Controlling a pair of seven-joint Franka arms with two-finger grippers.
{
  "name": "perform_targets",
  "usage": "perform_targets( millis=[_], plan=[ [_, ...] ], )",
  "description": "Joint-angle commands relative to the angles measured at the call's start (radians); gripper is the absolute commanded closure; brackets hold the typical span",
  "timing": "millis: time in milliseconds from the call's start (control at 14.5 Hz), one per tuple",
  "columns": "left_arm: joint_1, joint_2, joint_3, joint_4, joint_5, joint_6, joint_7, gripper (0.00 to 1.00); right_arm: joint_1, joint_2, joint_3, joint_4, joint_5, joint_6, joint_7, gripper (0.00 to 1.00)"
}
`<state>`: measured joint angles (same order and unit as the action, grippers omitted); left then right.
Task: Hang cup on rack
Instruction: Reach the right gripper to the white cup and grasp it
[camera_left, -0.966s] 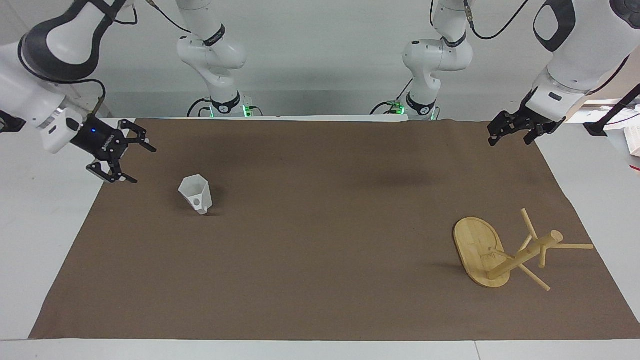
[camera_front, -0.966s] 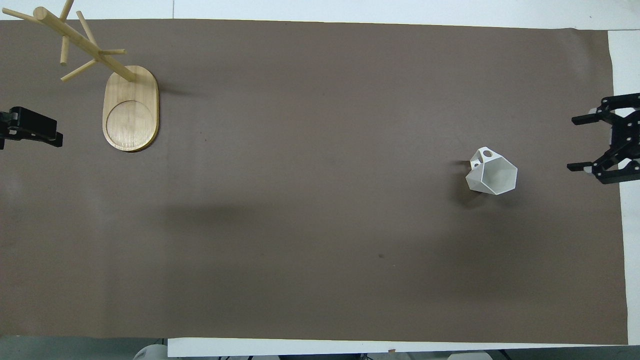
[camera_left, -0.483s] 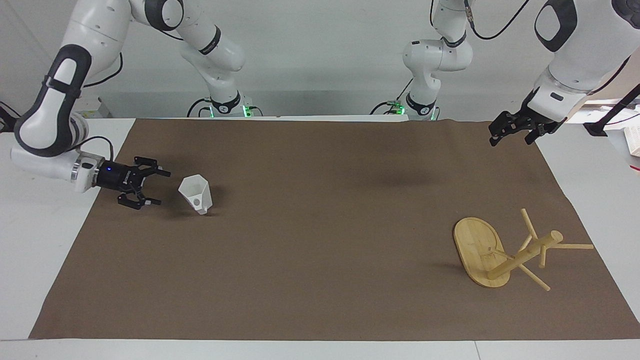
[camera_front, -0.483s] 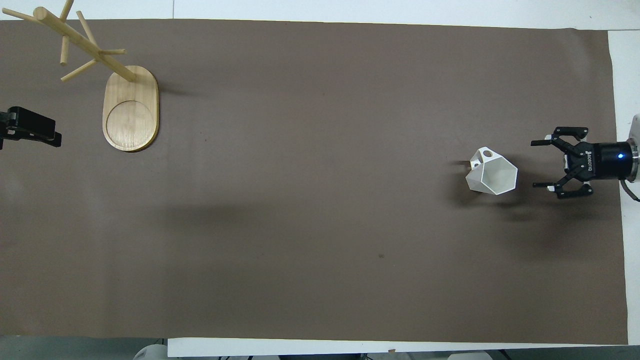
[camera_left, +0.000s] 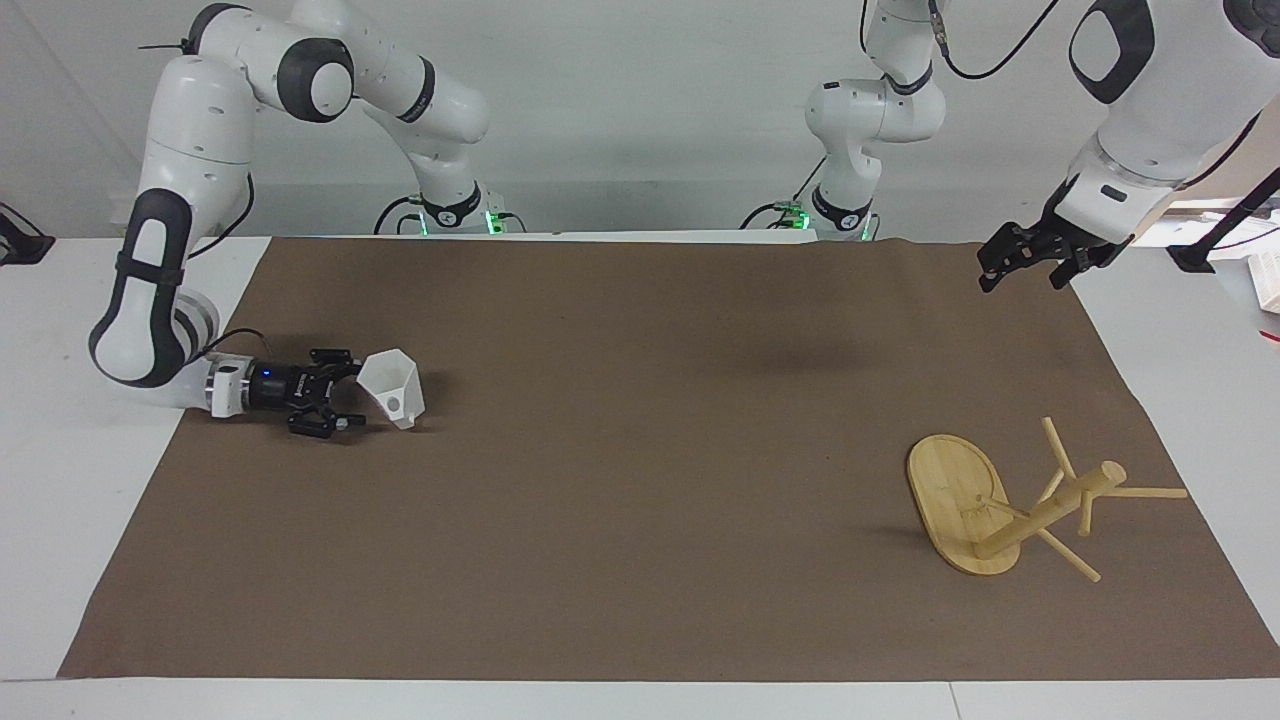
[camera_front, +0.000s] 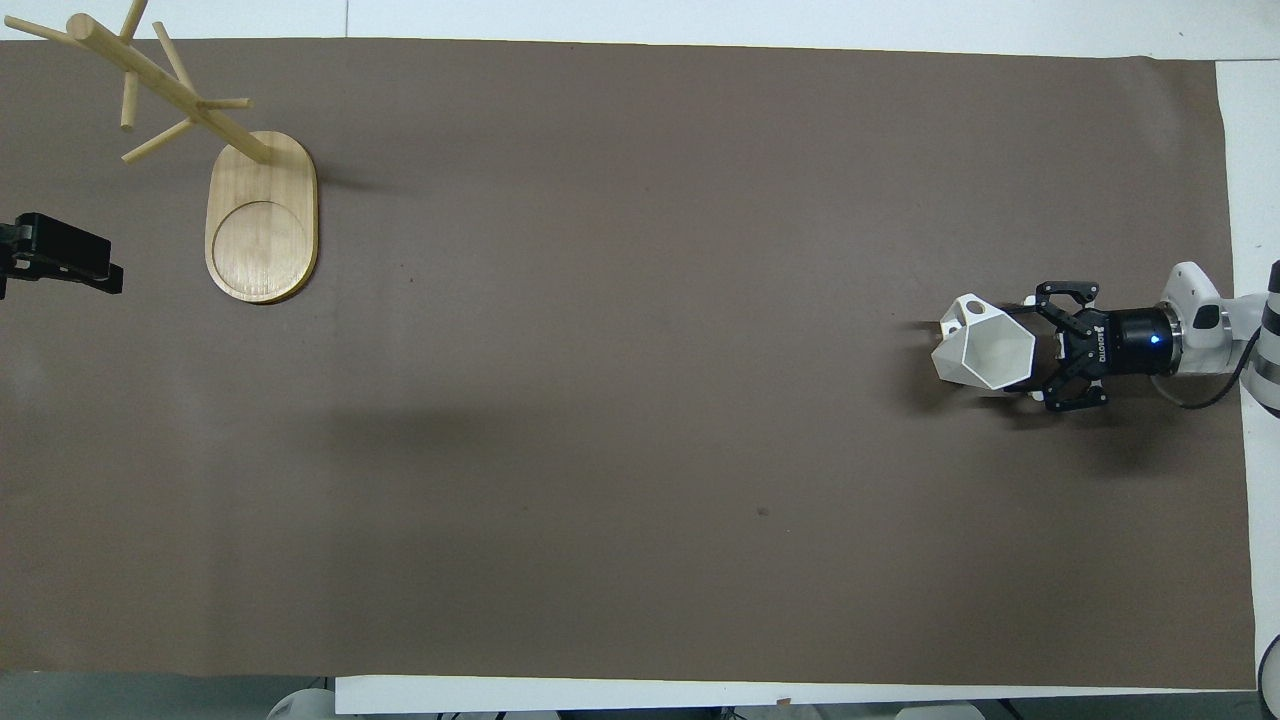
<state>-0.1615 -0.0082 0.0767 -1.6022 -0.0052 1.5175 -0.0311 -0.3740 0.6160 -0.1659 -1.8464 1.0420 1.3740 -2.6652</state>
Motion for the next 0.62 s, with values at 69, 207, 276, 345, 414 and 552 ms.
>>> perform_targets(
  millis=[69, 207, 276, 345, 414, 552],
  plan=[
    [0.008, -0.009, -0.002, -0.004, -0.006, 0.009, 0.002, 0.0, 0.05, -0.007, -0.003, -0.001, 0.032, -0.01, -0.047, 0.0],
    [0.008, -0.009, -0.002, -0.004, -0.006, 0.009, 0.003, 0.0, 0.069, -0.009, -0.003, -0.023, 0.033, -0.004, -0.077, 0.0],
    [0.008, -0.009, -0.002, -0.004, -0.006, 0.004, 0.002, 0.0, 0.072, -0.009, -0.003, -0.025, 0.033, -0.003, -0.078, 0.0],
    [0.008, -0.009, -0.002, -0.004, -0.006, 0.007, 0.002, 0.0, 0.078, -0.009, -0.001, -0.027, 0.033, -0.003, -0.079, 0.0],
    [0.008, -0.009, -0.002, -0.004, -0.006, 0.009, 0.002, 0.0, 0.079, -0.01, -0.001, -0.034, 0.033, -0.003, -0.085, 0.0],
    [0.008, -0.009, -0.002, -0.004, -0.006, 0.007, 0.002, 0.0, 0.089, -0.012, -0.003, -0.045, 0.033, -0.003, -0.087, 0.0]
  ],
)
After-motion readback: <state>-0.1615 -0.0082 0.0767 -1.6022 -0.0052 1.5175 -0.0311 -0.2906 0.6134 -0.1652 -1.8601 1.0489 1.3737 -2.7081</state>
